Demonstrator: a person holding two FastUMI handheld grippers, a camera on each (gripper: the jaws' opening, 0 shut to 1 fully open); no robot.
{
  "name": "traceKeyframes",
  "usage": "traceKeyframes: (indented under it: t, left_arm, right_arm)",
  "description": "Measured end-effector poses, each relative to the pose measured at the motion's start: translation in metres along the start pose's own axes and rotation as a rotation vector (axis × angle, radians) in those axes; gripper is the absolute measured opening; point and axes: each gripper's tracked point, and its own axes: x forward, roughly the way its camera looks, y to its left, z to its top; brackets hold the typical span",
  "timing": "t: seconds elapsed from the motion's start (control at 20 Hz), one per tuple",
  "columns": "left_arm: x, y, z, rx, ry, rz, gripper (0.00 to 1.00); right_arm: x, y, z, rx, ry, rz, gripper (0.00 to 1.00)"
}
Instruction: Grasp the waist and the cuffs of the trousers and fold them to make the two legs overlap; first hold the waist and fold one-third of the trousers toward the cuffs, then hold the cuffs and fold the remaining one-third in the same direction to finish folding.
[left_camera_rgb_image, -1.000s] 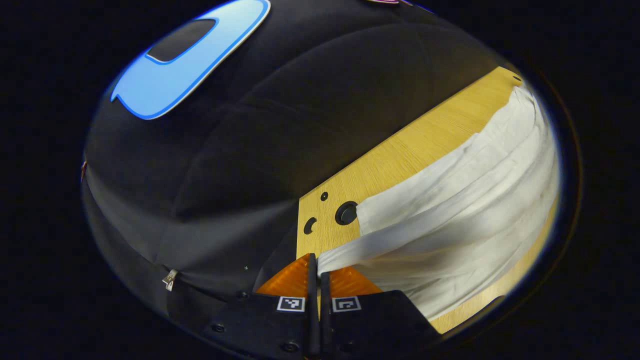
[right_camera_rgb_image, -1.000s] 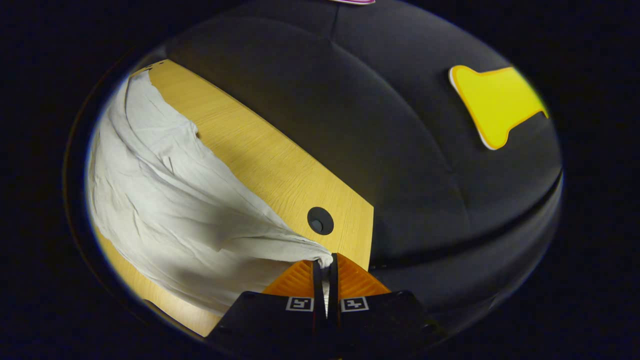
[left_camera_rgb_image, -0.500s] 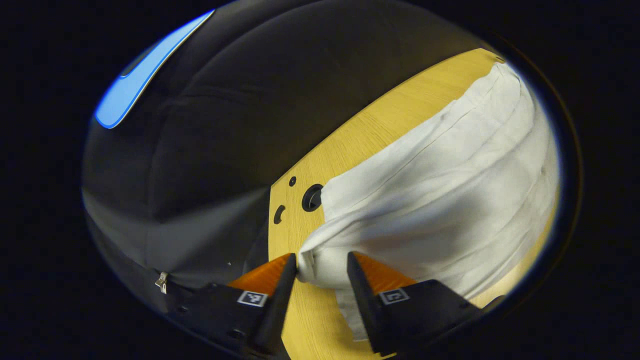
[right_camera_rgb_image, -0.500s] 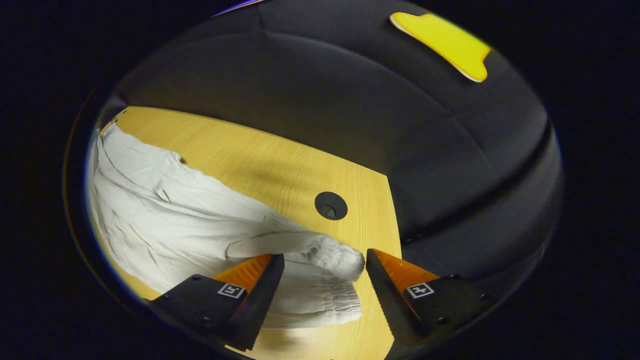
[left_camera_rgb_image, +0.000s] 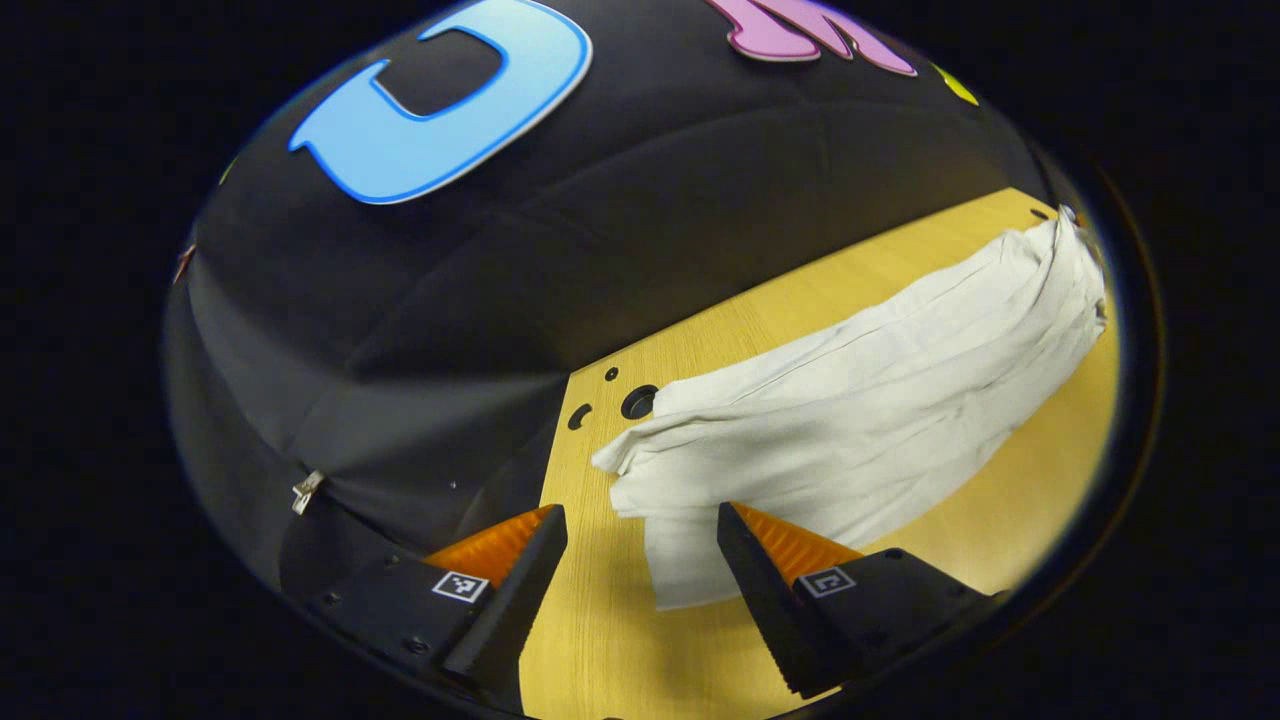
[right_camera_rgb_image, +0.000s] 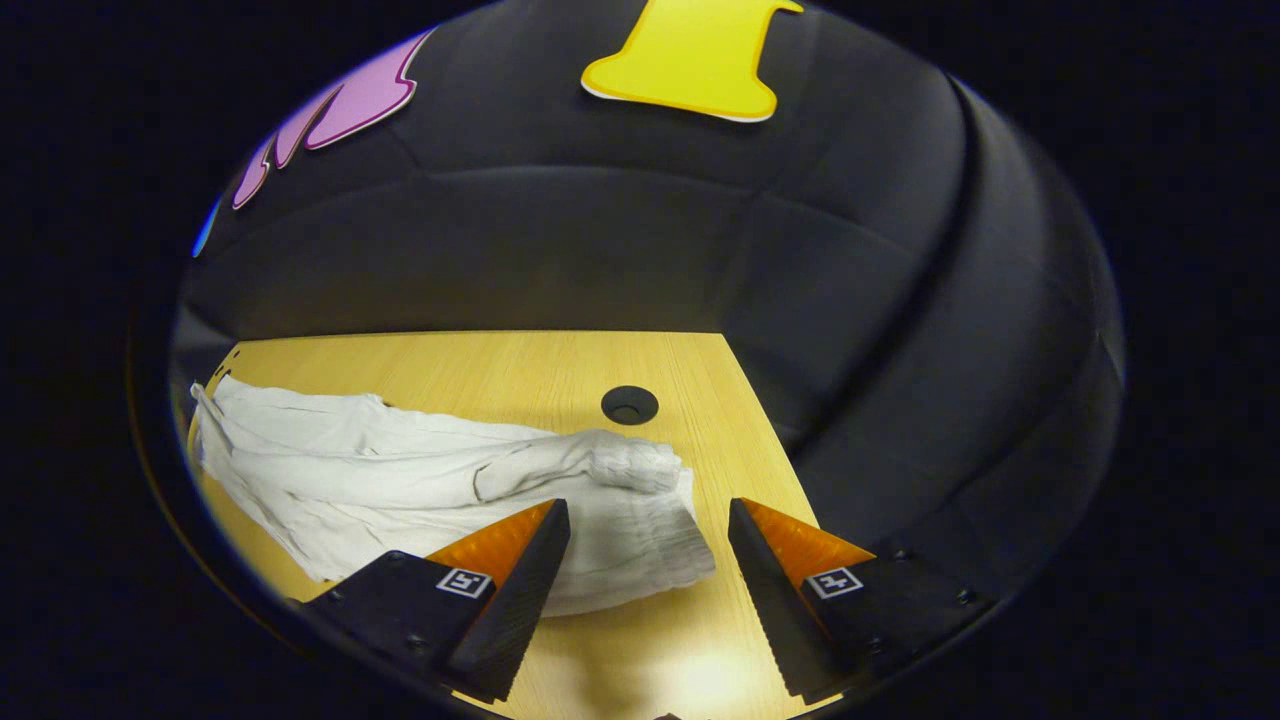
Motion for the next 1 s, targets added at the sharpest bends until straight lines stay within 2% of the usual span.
traceKeyframes:
  t: [0.15,0.25,0.4,0.5,0.65,0.85,1.0]
  left_arm:
    - [-0.058,-0.010,-0.001,-0.107,-0.021,-0.017,0.96]
    - [-0.096,-0.007,-0.003,-0.160,-0.048,0.014,0.97]
    - [-0.147,-0.008,-0.020,-0.298,-0.052,0.050,0.96]
    - [-0.168,-0.010,-0.031,-0.396,-0.061,0.057,0.96]
    - [-0.176,-0.022,-0.044,-0.534,-0.062,0.032,0.97]
    - [-0.174,-0.029,-0.053,-0.508,-0.044,0.044,0.97]
    - [-0.177,-0.041,-0.048,-0.519,-0.049,0.019,0.98]
  right_arm:
    - [0.000,-0.002,-0.013,0.081,0.012,-0.008,0.98]
    - [0.002,-0.006,-0.019,0.154,0.017,-0.016,0.98]
    - [0.003,-0.009,-0.025,0.241,0.022,-0.014,0.98]
    - [0.005,-0.008,-0.027,0.305,0.025,0.000,0.99]
    - [0.011,-0.008,-0.031,0.418,0.037,0.006,0.99]
    - [0.020,-0.006,-0.040,0.480,0.058,-0.002,0.99]
    - [0.021,-0.005,-0.041,0.465,0.052,-0.017,0.99]
